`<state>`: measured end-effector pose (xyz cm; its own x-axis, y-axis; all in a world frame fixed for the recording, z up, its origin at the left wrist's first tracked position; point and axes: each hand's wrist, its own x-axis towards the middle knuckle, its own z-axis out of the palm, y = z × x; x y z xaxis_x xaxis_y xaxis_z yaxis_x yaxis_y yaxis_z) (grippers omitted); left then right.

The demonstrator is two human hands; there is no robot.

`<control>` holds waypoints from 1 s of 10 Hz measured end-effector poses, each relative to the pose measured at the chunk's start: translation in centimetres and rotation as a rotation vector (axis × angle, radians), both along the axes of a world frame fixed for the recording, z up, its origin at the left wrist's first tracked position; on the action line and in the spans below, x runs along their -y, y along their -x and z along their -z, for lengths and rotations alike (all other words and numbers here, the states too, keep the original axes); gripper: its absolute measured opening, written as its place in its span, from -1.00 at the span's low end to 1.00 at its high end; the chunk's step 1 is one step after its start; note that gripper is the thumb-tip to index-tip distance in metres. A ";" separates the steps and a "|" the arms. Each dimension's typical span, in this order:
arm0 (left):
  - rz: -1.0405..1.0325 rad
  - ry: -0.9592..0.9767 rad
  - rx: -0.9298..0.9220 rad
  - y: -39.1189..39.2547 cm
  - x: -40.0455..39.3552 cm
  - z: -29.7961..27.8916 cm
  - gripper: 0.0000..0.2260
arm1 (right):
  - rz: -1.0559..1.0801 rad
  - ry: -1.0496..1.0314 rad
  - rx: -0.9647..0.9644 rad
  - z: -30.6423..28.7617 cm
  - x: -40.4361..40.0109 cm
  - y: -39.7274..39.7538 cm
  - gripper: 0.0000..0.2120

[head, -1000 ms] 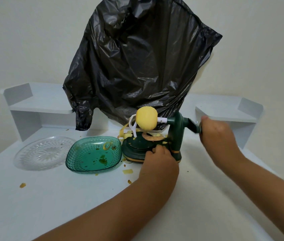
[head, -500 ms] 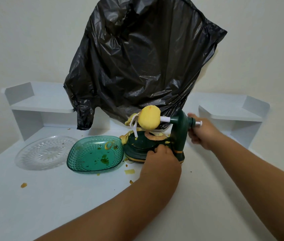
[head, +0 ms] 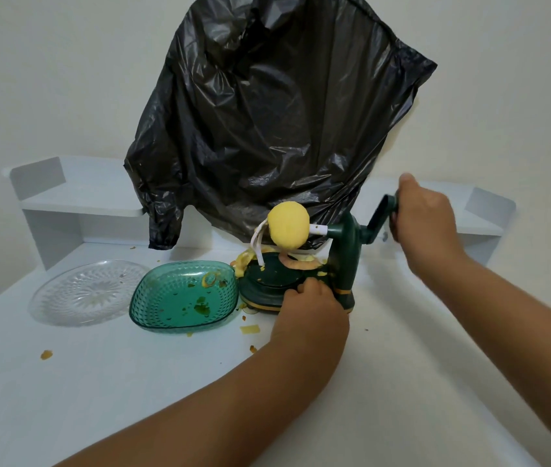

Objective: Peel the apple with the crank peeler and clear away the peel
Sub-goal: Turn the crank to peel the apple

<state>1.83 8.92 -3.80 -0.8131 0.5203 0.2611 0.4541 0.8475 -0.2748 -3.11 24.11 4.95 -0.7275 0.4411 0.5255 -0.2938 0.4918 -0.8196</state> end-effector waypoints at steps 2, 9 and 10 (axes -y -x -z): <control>0.023 -0.047 -0.003 0.1 0.3 0.0 -0.68 | -0.220 0.467 0.371 1.8 0.0 4.9 -0.62; 0.027 -0.032 0.002 0.0 0.3 -0.2 -0.68 | -0.203 0.130 0.509 4.4 -0.5 5.5 -0.63; 0.030 -0.026 -0.007 0.1 0.3 -0.4 -0.68 | -0.165 0.024 0.556 8.5 -0.1 2.7 -0.66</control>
<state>1.73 8.59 -3.43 -0.7957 0.5370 0.2803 0.4773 0.8407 -0.2557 -5.86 24.22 -3.50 -0.9515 0.3056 0.0362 0.1127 0.4554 -0.8832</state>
